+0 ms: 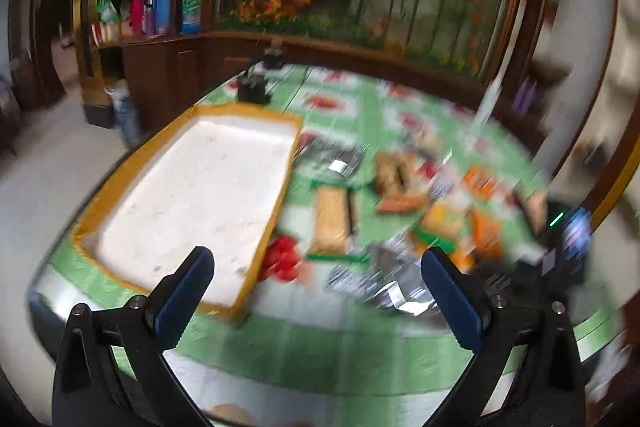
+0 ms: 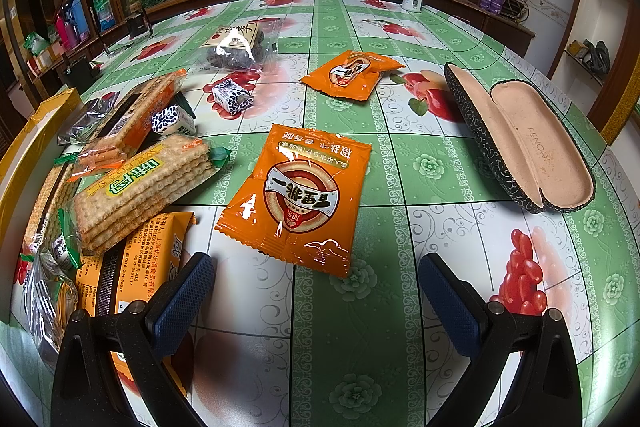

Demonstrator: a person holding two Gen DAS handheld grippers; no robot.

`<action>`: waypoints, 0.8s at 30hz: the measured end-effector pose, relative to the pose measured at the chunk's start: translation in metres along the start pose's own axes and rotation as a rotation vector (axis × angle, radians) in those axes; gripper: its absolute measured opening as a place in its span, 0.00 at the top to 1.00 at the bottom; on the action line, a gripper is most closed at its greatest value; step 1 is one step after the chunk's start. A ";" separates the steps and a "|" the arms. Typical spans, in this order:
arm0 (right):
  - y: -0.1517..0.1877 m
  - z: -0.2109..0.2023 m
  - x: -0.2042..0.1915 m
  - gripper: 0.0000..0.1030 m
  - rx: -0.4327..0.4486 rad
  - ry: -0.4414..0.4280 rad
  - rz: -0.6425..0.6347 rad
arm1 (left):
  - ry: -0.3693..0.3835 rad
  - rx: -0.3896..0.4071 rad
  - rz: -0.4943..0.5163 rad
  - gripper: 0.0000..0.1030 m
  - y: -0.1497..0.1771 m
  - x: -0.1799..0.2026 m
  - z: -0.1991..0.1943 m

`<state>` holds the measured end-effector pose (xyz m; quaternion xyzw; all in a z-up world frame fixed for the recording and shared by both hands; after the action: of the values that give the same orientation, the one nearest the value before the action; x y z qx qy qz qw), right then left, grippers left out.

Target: Organize snacks

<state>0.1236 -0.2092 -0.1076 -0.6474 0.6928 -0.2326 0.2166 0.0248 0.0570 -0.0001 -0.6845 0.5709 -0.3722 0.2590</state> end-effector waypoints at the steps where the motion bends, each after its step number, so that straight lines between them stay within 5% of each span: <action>1: 0.000 0.000 0.000 0.01 0.000 0.000 0.000 | 0.023 0.029 -0.011 0.00 -0.002 0.000 -0.005; 11: 0.000 0.000 0.000 0.01 0.000 0.000 0.000 | -0.093 -0.058 0.155 0.00 0.001 0.029 0.015; 14: 0.000 0.000 0.000 0.01 0.000 0.000 0.000 | -0.012 -0.093 0.140 0.00 0.004 0.028 0.014; 19: 0.000 0.000 0.000 0.01 0.000 0.000 0.000 | -0.022 0.112 0.108 0.00 -0.018 0.010 -0.019; 24: 0.000 0.000 0.000 0.01 0.000 0.000 0.000 | 0.023 0.062 0.047 0.00 -0.031 -0.003 -0.009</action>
<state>0.1235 -0.2091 -0.1076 -0.6474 0.6927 -0.2327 0.2165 0.0357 0.0677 0.0289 -0.6580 0.5781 -0.3914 0.2822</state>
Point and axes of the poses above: each gripper's, at about its wrist camera, not at the fingertips, and z roughly the way its jaws point, x to its right, y to its underside, the point moved 6 cm from there along z, roughly the way its jaws point, and after that the axes turned 1 degree about x, right-handed, at the moved point
